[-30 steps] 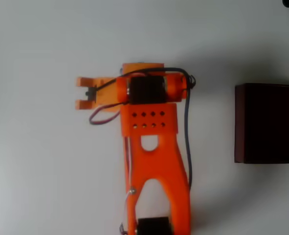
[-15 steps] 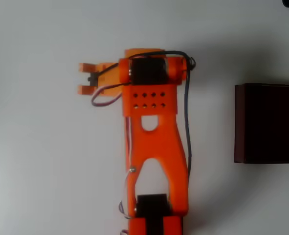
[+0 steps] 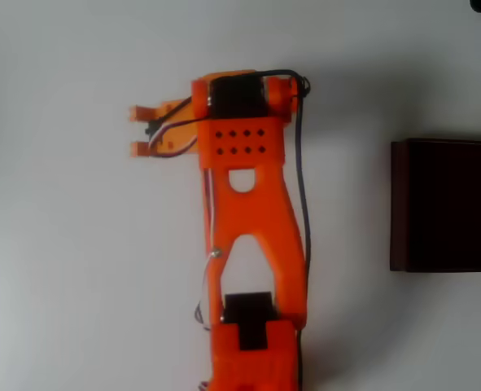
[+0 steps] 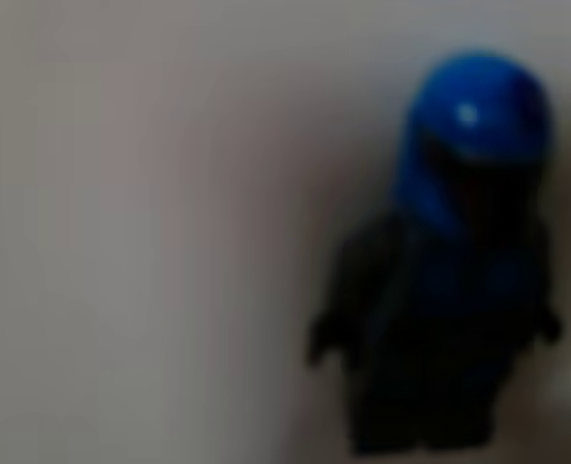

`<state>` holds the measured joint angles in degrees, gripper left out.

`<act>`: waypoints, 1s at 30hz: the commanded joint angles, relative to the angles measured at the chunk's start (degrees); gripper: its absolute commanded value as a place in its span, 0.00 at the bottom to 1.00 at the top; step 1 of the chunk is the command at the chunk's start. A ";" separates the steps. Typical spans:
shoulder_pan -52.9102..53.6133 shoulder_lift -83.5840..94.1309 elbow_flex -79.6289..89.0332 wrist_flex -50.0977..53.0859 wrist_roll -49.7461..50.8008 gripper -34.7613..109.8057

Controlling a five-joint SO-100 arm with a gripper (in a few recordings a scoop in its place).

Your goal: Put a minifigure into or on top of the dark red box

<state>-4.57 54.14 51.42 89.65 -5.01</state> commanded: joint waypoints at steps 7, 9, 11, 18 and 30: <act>1.23 -6.59 -13.36 6.77 -1.76 0.37; 1.41 -7.91 -14.94 7.38 -1.93 0.37; 0.88 -9.05 -16.52 7.56 -1.76 0.37; 0.79 -18.46 -33.13 14.59 -1.14 0.37; 0.26 -21.27 -34.98 14.68 -0.62 0.36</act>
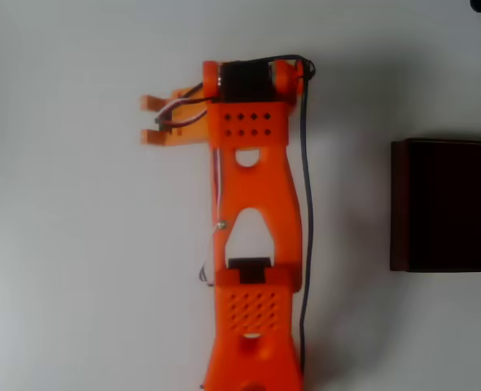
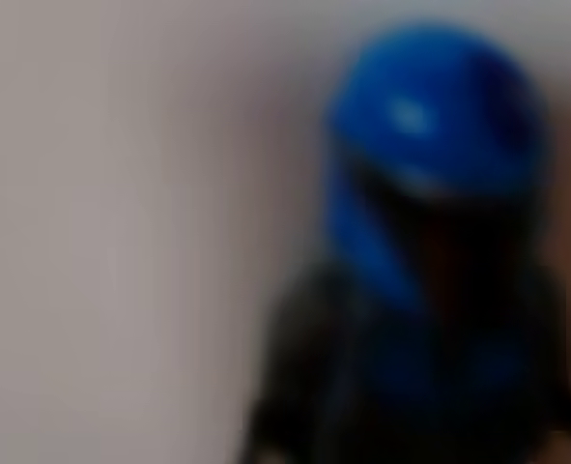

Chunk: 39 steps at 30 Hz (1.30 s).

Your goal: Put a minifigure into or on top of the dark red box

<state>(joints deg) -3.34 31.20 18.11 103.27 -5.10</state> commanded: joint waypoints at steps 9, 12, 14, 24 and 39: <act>-0.62 -0.35 -2.46 1.05 -0.35 0.33; -0.53 -1.23 -3.16 1.14 -0.26 0.32; -0.53 -1.67 -3.34 1.14 -0.09 0.30; -0.35 -2.72 -4.31 1.41 0.79 0.24; 15.82 52.73 45.35 -4.48 13.71 0.24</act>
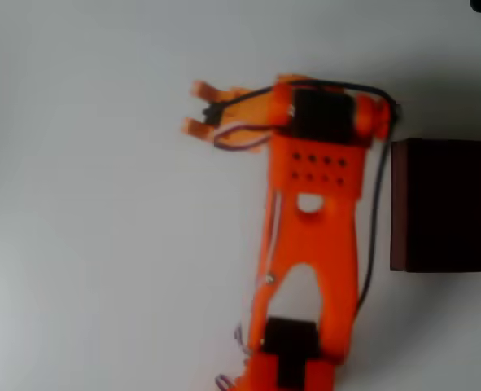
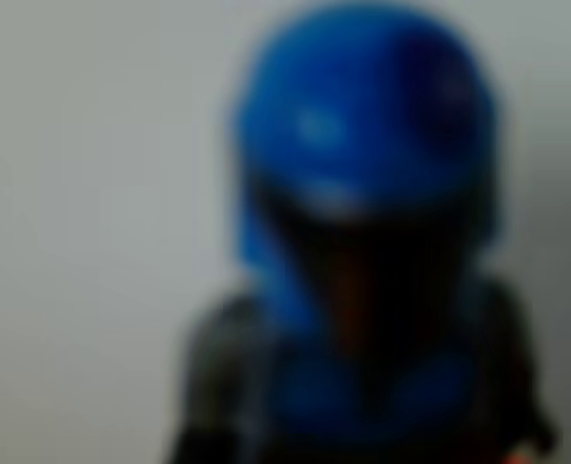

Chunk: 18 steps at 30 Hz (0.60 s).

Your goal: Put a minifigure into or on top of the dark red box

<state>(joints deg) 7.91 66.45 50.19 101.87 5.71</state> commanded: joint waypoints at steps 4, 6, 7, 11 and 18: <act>14.50 34.54 31.82 -9.32 7.03 0.24; 18.54 38.67 38.06 -12.39 9.05 0.24; 20.04 39.37 40.17 -13.71 9.93 0.24; 24.52 38.23 45.00 -19.60 13.71 0.24; 29.62 25.14 41.04 -26.46 18.63 0.24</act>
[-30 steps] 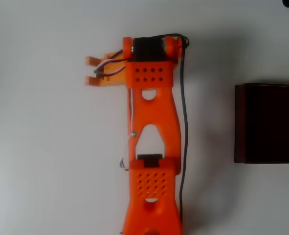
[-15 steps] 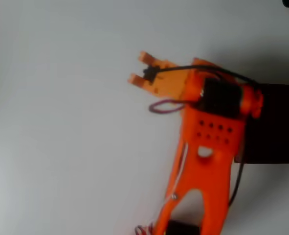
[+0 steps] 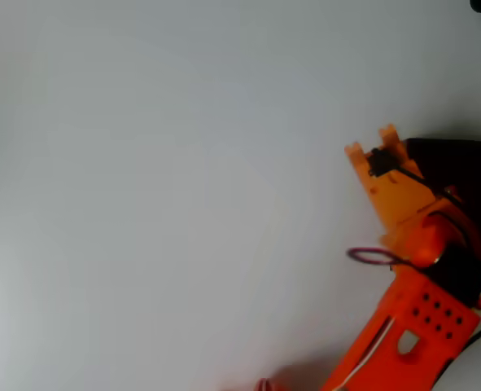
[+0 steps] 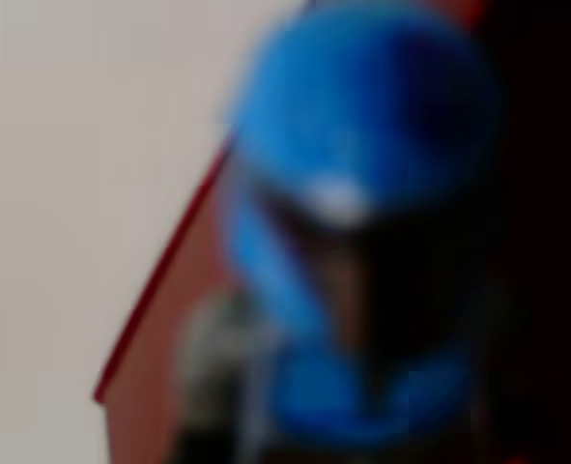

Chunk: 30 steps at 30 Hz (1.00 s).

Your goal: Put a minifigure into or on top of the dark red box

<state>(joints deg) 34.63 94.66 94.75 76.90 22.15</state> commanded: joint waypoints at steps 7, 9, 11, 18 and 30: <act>10.46 -22.94 -22.68 2.99 1.85 0.24; 11.43 -26.72 -27.77 5.36 0.44 0.31; 11.69 -27.33 -28.12 5.27 0.09 0.35; 10.20 -13.45 -16.17 2.02 -2.72 0.38; -9.40 40.78 18.90 3.96 -5.80 0.36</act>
<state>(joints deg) 31.64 121.29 107.14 79.45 15.03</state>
